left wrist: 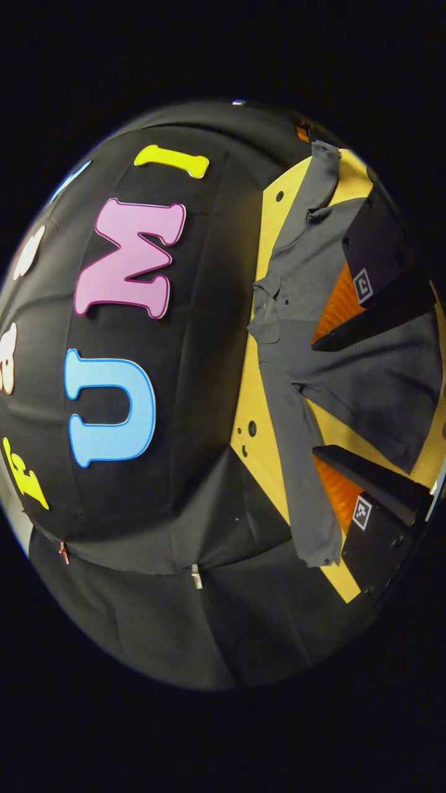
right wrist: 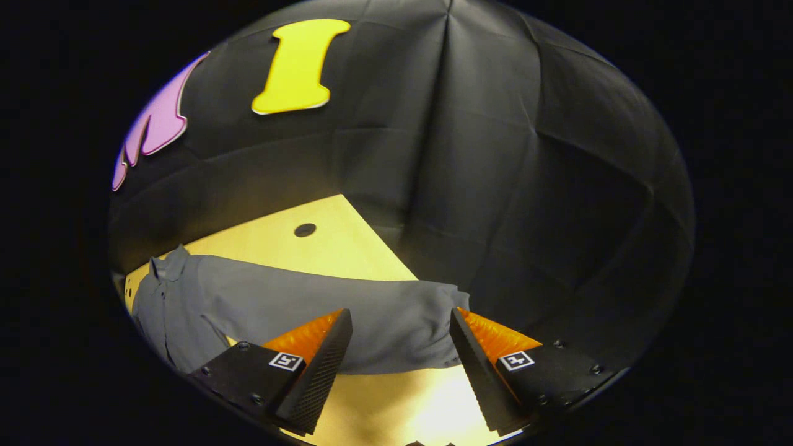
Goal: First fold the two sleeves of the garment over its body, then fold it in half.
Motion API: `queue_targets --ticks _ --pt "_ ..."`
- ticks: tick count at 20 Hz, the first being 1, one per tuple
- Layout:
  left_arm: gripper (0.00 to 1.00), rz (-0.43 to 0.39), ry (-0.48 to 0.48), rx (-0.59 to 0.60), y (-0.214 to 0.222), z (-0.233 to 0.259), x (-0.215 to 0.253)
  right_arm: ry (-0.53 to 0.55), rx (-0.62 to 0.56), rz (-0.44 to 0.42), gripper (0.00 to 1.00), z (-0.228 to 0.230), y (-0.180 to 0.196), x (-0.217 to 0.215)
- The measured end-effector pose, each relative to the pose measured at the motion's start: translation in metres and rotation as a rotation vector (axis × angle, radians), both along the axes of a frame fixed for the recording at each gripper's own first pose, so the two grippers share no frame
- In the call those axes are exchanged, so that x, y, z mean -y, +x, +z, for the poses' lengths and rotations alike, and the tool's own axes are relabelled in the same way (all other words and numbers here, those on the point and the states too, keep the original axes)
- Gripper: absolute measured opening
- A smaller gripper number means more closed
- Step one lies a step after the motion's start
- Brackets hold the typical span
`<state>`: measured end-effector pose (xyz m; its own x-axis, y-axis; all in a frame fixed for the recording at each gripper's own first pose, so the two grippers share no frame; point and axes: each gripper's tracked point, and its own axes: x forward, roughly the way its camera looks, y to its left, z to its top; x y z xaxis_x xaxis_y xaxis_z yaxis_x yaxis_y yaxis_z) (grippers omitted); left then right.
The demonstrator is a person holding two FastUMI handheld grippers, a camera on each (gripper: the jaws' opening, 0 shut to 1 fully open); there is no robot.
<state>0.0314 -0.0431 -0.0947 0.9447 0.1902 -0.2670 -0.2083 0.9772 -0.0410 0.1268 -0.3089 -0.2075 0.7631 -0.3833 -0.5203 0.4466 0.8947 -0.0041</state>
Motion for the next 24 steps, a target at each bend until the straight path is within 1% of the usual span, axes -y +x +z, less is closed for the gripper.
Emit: queue_targets --ticks 3,5,8,10,12,16,19,21,22,24 --pt "0.96 0.005 0.025 -0.034 0.002 -0.009 0.006 0.015 -0.058 -0.051 0.98 -0.03 0.009 0.026" --pt "0.96 0.018 0.058 -0.05 0.001 -0.01 0.003 0.035 -0.07 -0.076 0.98 -0.045 0.018 0.034" --pt "0.95 0.017 0.056 -0.065 0.0 -0.013 0.003 0.04 -0.101 -0.111 0.98 -0.064 0.02 0.047" --pt "0.95 0.024 0.064 -0.072 0.0 -0.015 0.002 0.06 -0.124 -0.129 0.99 -0.079 0.028 0.052" --pt "0.95 0.02 0.077 -0.077 0.0 -0.017 0.004 0.067 -0.148 -0.144 0.98 -0.083 0.025 0.058" --pt "0.95 -0.011 0.101 -0.091 0.002 -0.022 0.014 0.099 -0.184 -0.144 0.98 -0.091 0.026 0.06" --pt "0.95 -0.03 0.111 -0.093 0.003 -0.023 0.021 0.109 -0.195 -0.127 0.98 -0.083 0.032 0.058" --pt "0.95 -0.039 0.115 -0.092 0.005 -0.022 0.024 0.136 -0.19 -0.114 0.96 -0.079 0.033 0.053" --pt "0.95 -0.043 0.115 -0.093 0.005 -0.023 0.025 0.169 -0.198 -0.106 0.84 -0.08 0.037 0.05" --pt "0.97 -0.046 0.115 -0.096 0.006 -0.024 0.027 0.171 -0.203 -0.091 0.58 -0.073 0.042 0.052"
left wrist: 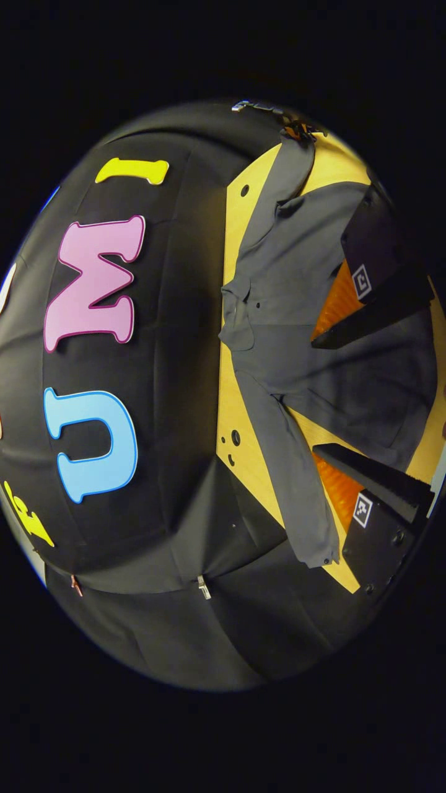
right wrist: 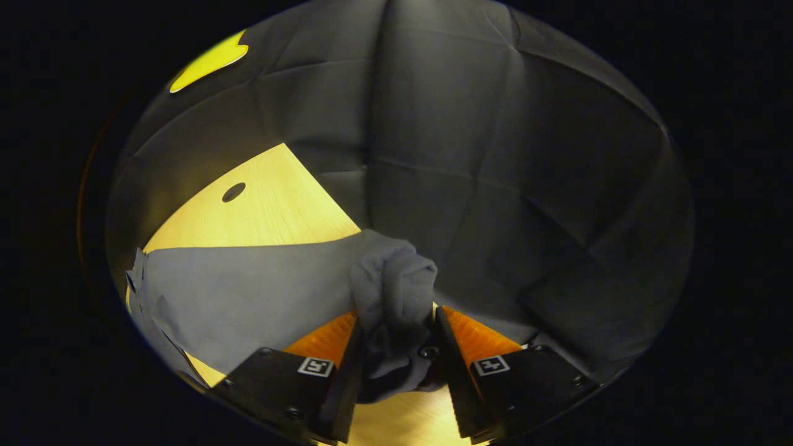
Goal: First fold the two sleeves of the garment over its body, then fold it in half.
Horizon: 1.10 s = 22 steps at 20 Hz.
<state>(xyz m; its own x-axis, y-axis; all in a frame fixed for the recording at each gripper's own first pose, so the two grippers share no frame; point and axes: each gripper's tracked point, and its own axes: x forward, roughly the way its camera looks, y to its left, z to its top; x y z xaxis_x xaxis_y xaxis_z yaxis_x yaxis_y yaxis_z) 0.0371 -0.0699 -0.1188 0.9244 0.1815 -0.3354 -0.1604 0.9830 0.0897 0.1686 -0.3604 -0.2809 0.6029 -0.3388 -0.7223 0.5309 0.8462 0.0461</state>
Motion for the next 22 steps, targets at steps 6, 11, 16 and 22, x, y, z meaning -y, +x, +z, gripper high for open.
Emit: queue_targets --ticks 6,11,16,22 --pt "0.97 0.005 -0.01 -0.009 -0.002 -0.006 -0.002 -0.014 -0.007 0.128 0.01 0.007 0.001 -0.022" --pt "0.97 0.03 -0.023 -0.007 -0.009 -0.009 -0.011 -0.026 -0.002 0.175 0.08 0.011 0.001 -0.026" --pt "0.97 0.052 -0.002 -0.002 -0.024 -0.006 -0.02 -0.081 0.08 0.238 0.08 0.075 -0.001 -0.045" --pt "0.96 0.062 -0.061 0.003 -0.039 -0.014 -0.032 -0.099 0.178 0.339 0.08 0.147 -0.005 -0.093"
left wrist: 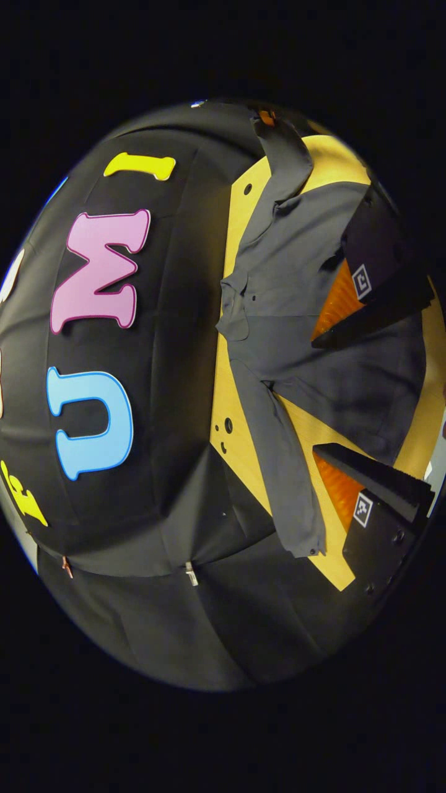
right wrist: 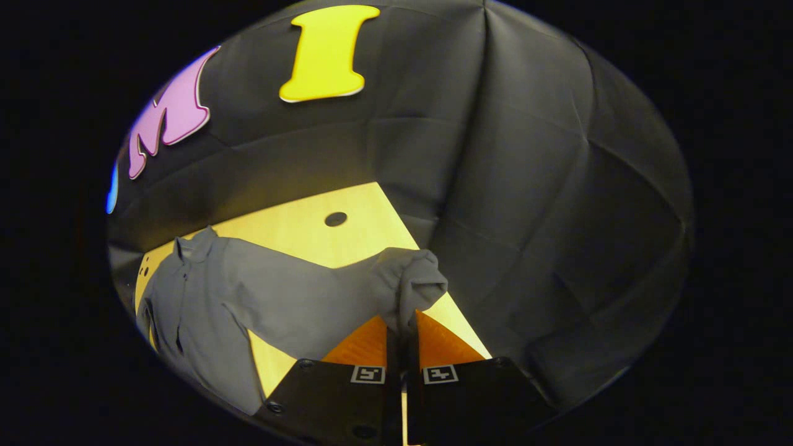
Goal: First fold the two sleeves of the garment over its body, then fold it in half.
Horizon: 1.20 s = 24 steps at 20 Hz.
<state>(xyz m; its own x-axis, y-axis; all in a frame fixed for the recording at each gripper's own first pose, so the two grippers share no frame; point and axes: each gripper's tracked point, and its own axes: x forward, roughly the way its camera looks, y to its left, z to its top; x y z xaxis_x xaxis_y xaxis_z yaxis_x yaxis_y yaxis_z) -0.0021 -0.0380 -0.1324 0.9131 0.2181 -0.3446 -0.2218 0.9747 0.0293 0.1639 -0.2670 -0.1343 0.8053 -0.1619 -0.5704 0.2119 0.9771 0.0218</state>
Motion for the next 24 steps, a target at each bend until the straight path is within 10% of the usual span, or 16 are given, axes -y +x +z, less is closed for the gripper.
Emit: queue_targets --ticks 12,24 --pt "0.97 0.057 -0.041 0.021 -0.031 0.01 -0.051 0.035 0.096 0.23 0.08 0.073 0.038 -0.174" --pt "0.98 0.123 -0.111 0.006 -0.036 -0.013 -0.101 0.13 0.054 0.552 0.07 0.055 0.062 -0.404"
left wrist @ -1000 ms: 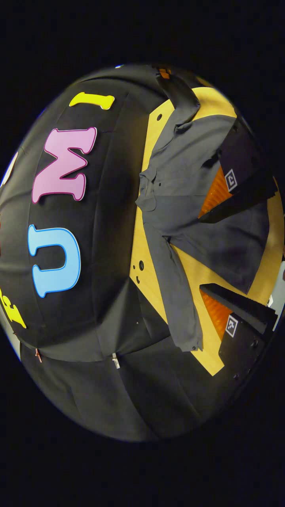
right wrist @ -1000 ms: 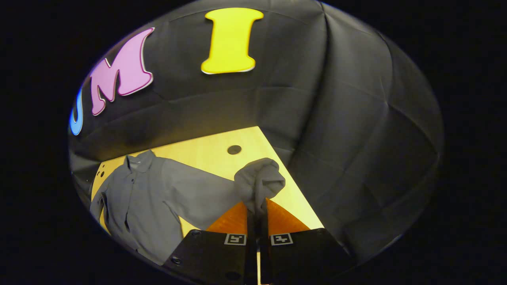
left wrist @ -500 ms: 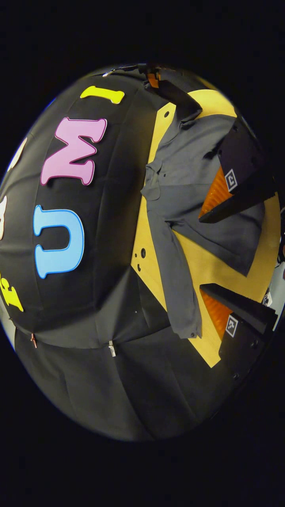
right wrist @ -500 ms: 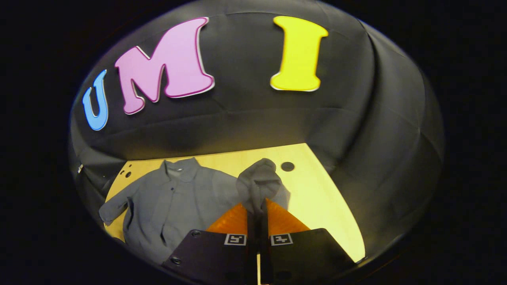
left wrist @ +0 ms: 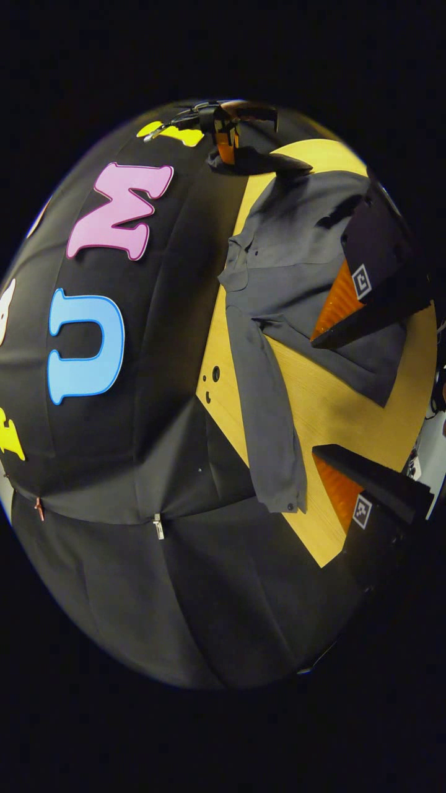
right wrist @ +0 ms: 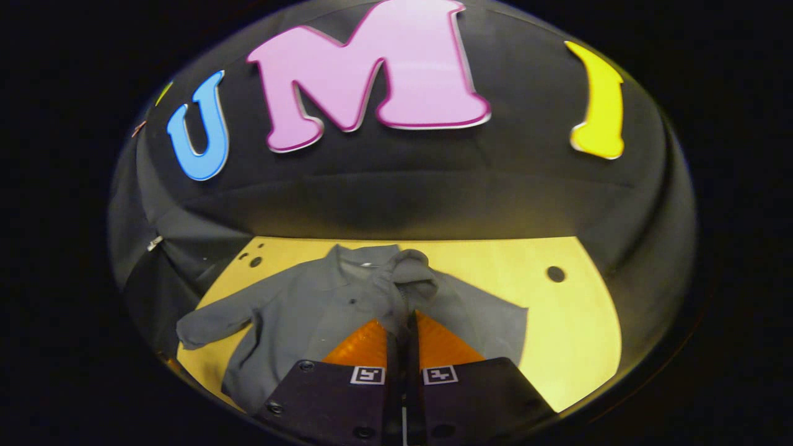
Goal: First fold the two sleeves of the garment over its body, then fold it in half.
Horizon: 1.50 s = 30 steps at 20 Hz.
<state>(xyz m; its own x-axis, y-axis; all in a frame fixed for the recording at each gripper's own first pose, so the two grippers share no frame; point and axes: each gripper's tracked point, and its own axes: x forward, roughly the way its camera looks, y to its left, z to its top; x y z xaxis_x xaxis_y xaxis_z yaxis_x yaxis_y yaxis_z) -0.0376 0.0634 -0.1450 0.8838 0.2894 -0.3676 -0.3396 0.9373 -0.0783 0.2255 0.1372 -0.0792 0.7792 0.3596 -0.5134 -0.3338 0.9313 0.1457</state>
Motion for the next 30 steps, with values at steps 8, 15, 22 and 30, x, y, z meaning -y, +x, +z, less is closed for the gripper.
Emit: queue_targets --ticks 8,15,22,30 --pt "0.98 0.045 -0.046 0.011 0.006 -0.028 -0.036 -0.019 -0.097 0.184 0.07 -0.073 -0.032 -0.132" --pt "0.96 0.139 -0.131 -0.001 0.002 -0.059 -0.083 0.117 -0.222 0.145 0.07 -0.124 -0.055 -0.21" --pt "0.96 0.21 -0.14 0.024 0.014 -0.062 -0.14 0.185 -0.327 0.057 0.12 -0.155 -0.067 -0.236" --pt "0.96 0.245 -0.072 0.01 0.049 -0.066 -0.209 0.11 -0.103 -0.013 0.99 -0.076 -0.072 -0.182"
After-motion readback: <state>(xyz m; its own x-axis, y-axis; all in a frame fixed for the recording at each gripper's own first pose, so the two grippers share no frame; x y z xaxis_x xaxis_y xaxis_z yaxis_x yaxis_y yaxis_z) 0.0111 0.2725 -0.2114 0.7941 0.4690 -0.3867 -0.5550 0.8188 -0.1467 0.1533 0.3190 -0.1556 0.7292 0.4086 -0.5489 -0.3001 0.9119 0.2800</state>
